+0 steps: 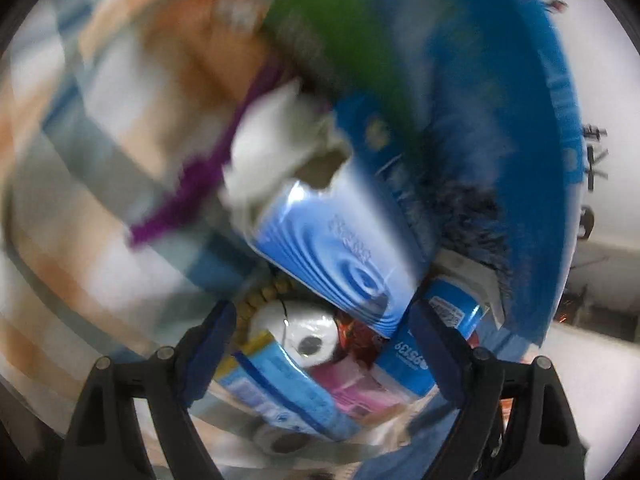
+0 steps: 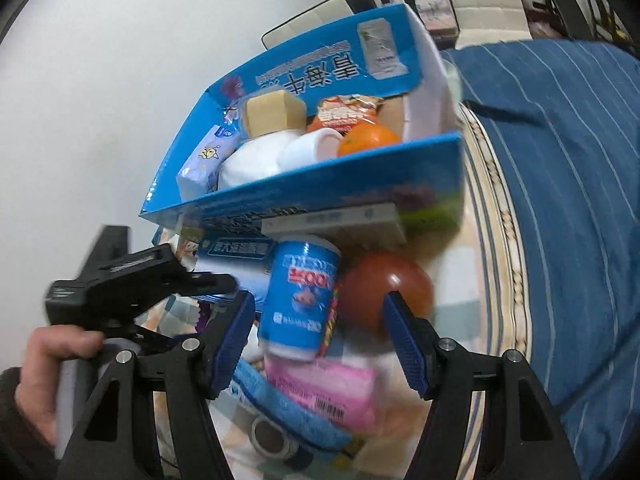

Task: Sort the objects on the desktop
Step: 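Grasp the blue tissue box with the left tool while the right tool grasps the blue milk can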

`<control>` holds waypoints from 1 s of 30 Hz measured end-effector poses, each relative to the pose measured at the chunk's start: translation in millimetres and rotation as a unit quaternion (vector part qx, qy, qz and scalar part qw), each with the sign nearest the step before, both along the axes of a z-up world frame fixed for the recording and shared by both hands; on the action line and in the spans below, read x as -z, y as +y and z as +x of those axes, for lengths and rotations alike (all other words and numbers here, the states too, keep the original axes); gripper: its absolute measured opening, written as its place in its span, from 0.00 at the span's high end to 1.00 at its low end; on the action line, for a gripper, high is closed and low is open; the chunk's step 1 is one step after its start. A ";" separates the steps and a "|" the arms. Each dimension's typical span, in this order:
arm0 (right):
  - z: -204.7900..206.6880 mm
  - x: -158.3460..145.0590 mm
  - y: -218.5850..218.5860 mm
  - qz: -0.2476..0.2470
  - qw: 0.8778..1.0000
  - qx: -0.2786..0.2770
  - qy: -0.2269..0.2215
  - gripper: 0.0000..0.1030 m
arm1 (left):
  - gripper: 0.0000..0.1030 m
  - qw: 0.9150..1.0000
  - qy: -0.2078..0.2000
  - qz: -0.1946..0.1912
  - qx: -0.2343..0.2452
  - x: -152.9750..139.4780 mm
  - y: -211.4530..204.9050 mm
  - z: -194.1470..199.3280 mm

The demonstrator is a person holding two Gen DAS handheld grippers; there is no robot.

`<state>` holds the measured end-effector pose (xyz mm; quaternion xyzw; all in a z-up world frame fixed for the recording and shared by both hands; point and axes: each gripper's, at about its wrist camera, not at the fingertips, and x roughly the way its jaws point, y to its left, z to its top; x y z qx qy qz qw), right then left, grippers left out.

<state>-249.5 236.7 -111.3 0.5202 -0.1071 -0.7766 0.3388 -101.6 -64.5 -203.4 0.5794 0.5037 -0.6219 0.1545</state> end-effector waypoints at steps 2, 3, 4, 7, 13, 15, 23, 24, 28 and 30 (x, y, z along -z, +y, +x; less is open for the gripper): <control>3.4 0.9 4.4 0.003 1.000 0.005 -0.006 0.33 | 0.12 1.000 0.001 0.002 -0.015 4.8 1.8 -0.7; 2.7 4.4 5.9 0.002 1.000 0.006 -0.010 0.33 | 0.12 0.999 0.008 -0.014 -0.028 2.4 0.7 -1.6; -0.2 8.0 4.7 0.002 1.000 0.006 -0.014 0.33 | 0.13 0.999 0.026 -0.017 -0.038 0.2 -0.6 -2.5; 4.5 9.6 -1.2 0.005 1.000 -0.003 -0.015 0.33 | 0.46 0.997 0.051 -0.022 -0.050 -7.0 -3.4 -2.2; 10.2 5.1 -26.7 0.008 0.999 -0.034 -0.001 0.33 | 0.63 0.996 0.072 -0.042 -0.026 -18.2 -1.2 3.0; 12.5 3.8 -40.4 0.015 0.999 -0.047 0.006 0.33 | 0.70 0.996 0.079 -0.050 -0.010 -23.8 -1.9 9.4; 6.4 26.7 -78.0 0.090 0.995 -0.039 -0.008 0.33 | 0.79 0.993 0.098 -0.064 0.029 -54.9 -11.1 42.8; 4.0 31.2 -83.3 0.100 0.994 -0.041 -0.015 0.34 | 0.80 0.991 0.100 -0.076 0.043 -59.5 -9.2 45.3; -1.0 38.0 -90.1 0.132 0.991 -0.029 -0.007 0.50 | 0.80 0.978 0.105 -0.148 0.102 -76.4 3.4 52.3; 1.7 33.3 -84.0 0.123 0.992 -0.028 0.001 0.50 | 0.80 0.968 0.112 -0.182 0.129 -86.3 12.6 56.1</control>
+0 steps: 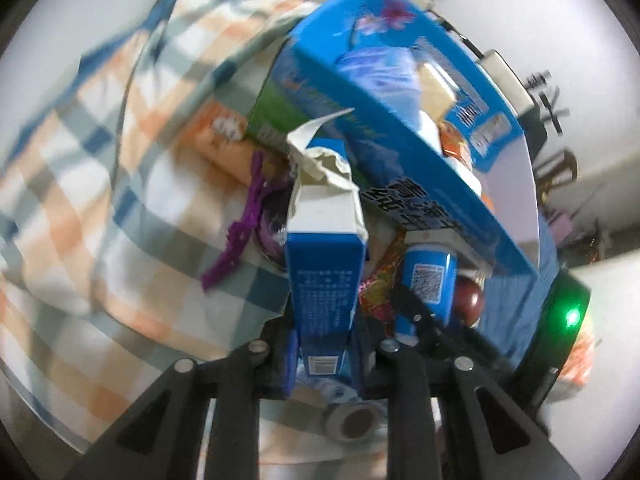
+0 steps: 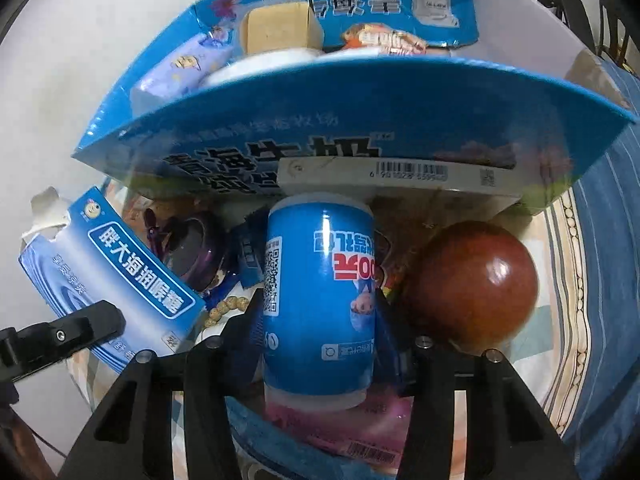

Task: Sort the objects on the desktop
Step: 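Grasp the blue tissue box with the left tool while the right tool grasps the blue milk can, then carry the tissue box and milk can over the blue box with both tools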

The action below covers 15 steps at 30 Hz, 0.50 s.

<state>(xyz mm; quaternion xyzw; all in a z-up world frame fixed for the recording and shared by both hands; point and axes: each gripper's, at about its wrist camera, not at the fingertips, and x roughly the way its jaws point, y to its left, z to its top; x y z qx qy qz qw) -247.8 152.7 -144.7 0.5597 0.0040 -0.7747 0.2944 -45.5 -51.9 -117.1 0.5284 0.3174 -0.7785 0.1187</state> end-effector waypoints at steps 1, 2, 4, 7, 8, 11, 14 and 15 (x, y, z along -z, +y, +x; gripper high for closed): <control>1.8 -2.9 3.9 -0.003 1.000 0.000 0.005 0.50 | 0.80 1.000 0.004 -0.013 0.010 -5.1 3.8 1.5; 4.1 -7.6 10.4 -0.013 1.000 -0.001 0.008 0.50 | 0.80 0.999 0.007 -0.025 0.019 -7.8 5.0 -1.1; 8.3 -17.1 21.8 -0.033 0.999 -0.003 0.009 0.50 | 0.80 0.997 0.022 -0.058 0.047 -18.9 12.9 3.7; 17.8 -38.9 43.5 -0.060 0.998 -0.007 0.026 0.50 | 0.80 0.991 0.045 -0.098 0.085 -38.3 18.7 15.2; 19.8 -48.7 52.4 -0.073 0.997 -0.005 0.031 0.50 | 0.80 0.989 0.052 -0.102 0.091 -43.2 24.0 5.1; 21.4 -72.1 70.3 -0.101 0.994 0.007 0.050 0.50 | 0.80 0.985 0.073 -0.116 0.108 -63.7 37.7 -7.1; 10.8 -99.4 84.9 -0.132 0.988 0.030 0.070 0.50 | 0.80 0.982 0.095 -0.118 0.116 -78.9 47.6 -27.5; 0.9 -108.4 78.6 -0.140 0.987 0.037 0.076 0.50 | 0.80 0.980 0.103 -0.120 0.118 -82.9 49.4 -37.3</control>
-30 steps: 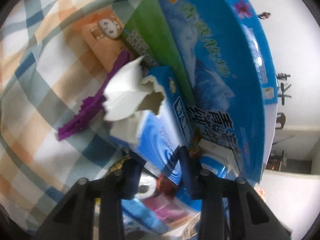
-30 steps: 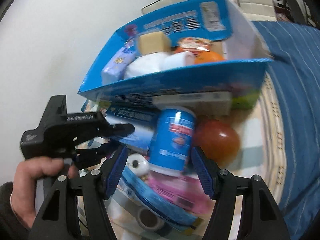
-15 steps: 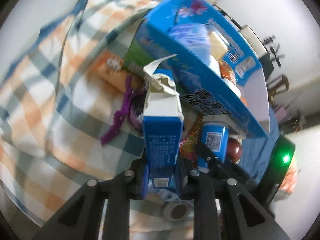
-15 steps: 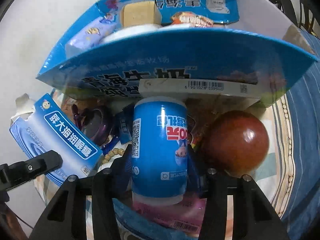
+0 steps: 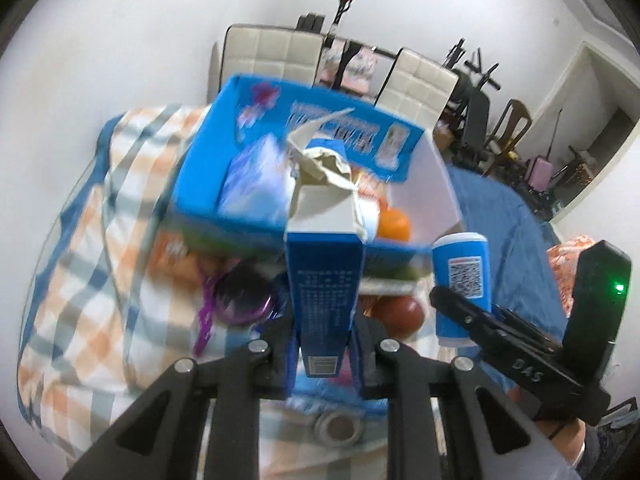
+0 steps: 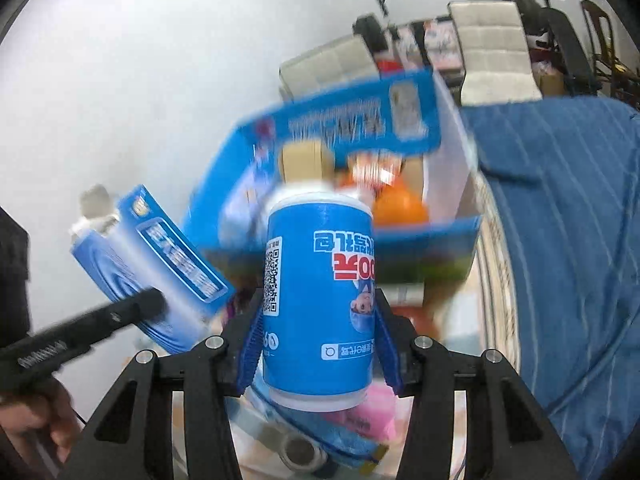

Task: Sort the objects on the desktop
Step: 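Carry the tissue box and milk can over the blue box with both tools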

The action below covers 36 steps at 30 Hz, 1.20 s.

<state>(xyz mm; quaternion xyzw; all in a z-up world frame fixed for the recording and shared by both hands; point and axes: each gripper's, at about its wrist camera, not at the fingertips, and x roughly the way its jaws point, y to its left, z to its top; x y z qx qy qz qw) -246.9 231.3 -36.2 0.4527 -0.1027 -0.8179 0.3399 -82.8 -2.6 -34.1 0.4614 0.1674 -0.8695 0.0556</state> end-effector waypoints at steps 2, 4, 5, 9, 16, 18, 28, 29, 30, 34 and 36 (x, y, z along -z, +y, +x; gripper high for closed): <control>-15.4 -15.5 0.4 -0.011 1.000 0.014 0.016 0.50 | 0.80 1.000 0.008 -0.001 0.005 -7.1 4.2 -19.4; -32.0 -23.6 -2.7 -0.014 0.999 0.024 0.025 0.50 | 0.80 1.000 0.023 -0.010 0.008 -15.8 7.5 -43.3; -39.0 -27.6 -1.5 -0.012 0.999 0.030 0.030 0.50 | 0.80 0.999 0.029 -0.016 0.009 -18.2 8.3 -53.5; -76.3 -22.8 -15.7 0.008 0.999 0.045 0.028 0.50 | 0.80 0.999 0.020 -0.028 0.013 -14.6 9.8 -98.5; -112.3 3.7 -36.5 0.059 0.998 0.037 0.012 0.50 | 0.79 0.999 -0.019 -0.039 0.015 16.9 11.0 -152.3; -116.0 12.0 -39.0 0.070 0.997 0.034 0.003 0.50 | 0.79 0.998 -0.035 -0.043 0.017 29.7 11.6 -161.2; -111.0 37.2 -45.3 0.096 0.995 0.017 -0.015 0.50 | 0.78 0.995 -0.067 -0.072 0.028 64.2 11.2 -173.1; -111.1 39.2 -46.4 0.099 0.995 0.016 -0.018 0.50 | 0.77 0.995 -0.068 -0.074 0.028 65.8 11.3 -173.7; -111.3 40.6 -47.0 0.101 0.995 0.015 -0.019 0.50 | 0.77 0.995 -0.069 -0.074 0.028 66.4 9.8 -174.2; -111.3 44.3 -50.3 0.110 0.994 0.011 -0.018 0.50 | 0.76 0.995 -0.073 -0.070 0.022 69.4 6.8 -175.5; -111.8 46.1 -51.7 0.113 0.993 0.009 -0.020 0.50 | 0.74 0.994 -0.074 -0.072 0.022 69.9 6.7 -175.5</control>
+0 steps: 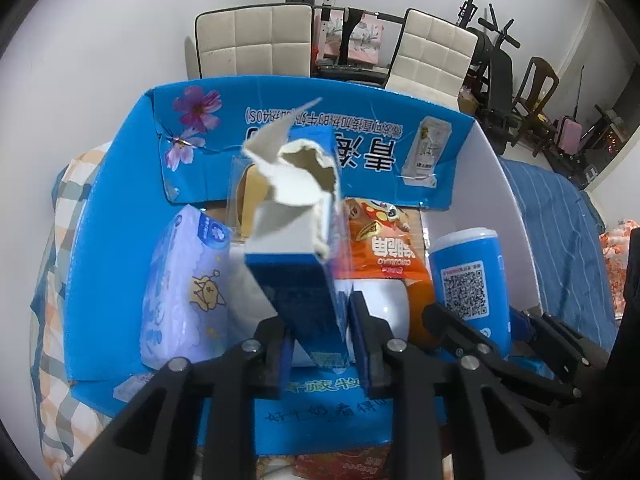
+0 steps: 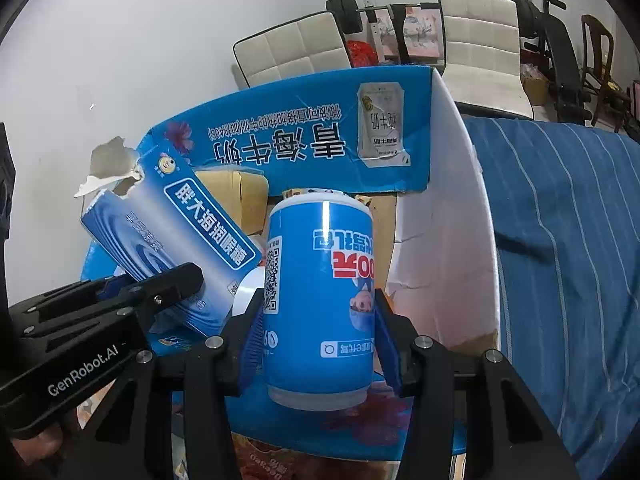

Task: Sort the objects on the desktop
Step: 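Carry the tissue box and milk can over the blue box with both tools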

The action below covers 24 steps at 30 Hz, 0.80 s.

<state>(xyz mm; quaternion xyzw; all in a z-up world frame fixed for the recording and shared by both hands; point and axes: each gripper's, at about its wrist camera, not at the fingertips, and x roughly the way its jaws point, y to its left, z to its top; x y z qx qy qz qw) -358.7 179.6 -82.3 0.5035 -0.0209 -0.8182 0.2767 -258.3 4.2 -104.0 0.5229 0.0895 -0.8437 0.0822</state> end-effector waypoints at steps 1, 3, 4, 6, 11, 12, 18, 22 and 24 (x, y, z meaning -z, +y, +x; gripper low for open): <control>-0.2 0.0 -0.7 0.001 1.000 0.000 0.000 0.50 | 0.74 1.000 0.000 0.001 -0.001 0.4 -0.4 0.4; 0.1 1.2 -1.5 0.004 1.000 0.000 0.000 0.50 | 0.74 1.000 0.000 0.001 -0.002 0.1 -0.8 1.7; 0.3 1.6 -1.8 0.004 1.000 0.000 -0.001 0.50 | 0.74 1.000 0.000 0.001 -0.002 -0.3 -0.9 2.1; 0.5 1.6 -2.2 0.005 1.000 0.000 -0.001 0.50 | 0.74 1.000 -0.001 0.003 -0.003 -0.9 -1.1 2.5; 1.7 0.7 -2.0 0.006 1.000 -0.003 -0.003 0.50 | 0.73 1.000 -0.001 0.001 -0.003 -1.3 -2.0 2.5; 2.2 0.6 -2.0 0.007 1.000 -0.004 -0.004 0.50 | 0.72 1.000 0.000 0.002 -0.004 -1.7 -2.3 2.6; 4.2 -4.0 3.1 -0.006 1.000 -0.003 0.001 0.47 | 0.43 1.000 0.009 0.010 -0.015 -11.2 -12.7 11.2; 8.2 -18.6 12.7 -0.023 0.999 -0.002 0.023 0.44 | 0.33 0.999 0.034 0.021 -0.024 -33.4 -25.7 23.5; 11.3 -27.9 18.3 -0.026 0.999 -0.006 0.034 0.44 | 0.29 0.998 0.048 0.020 -0.027 -50.0 -32.7 33.2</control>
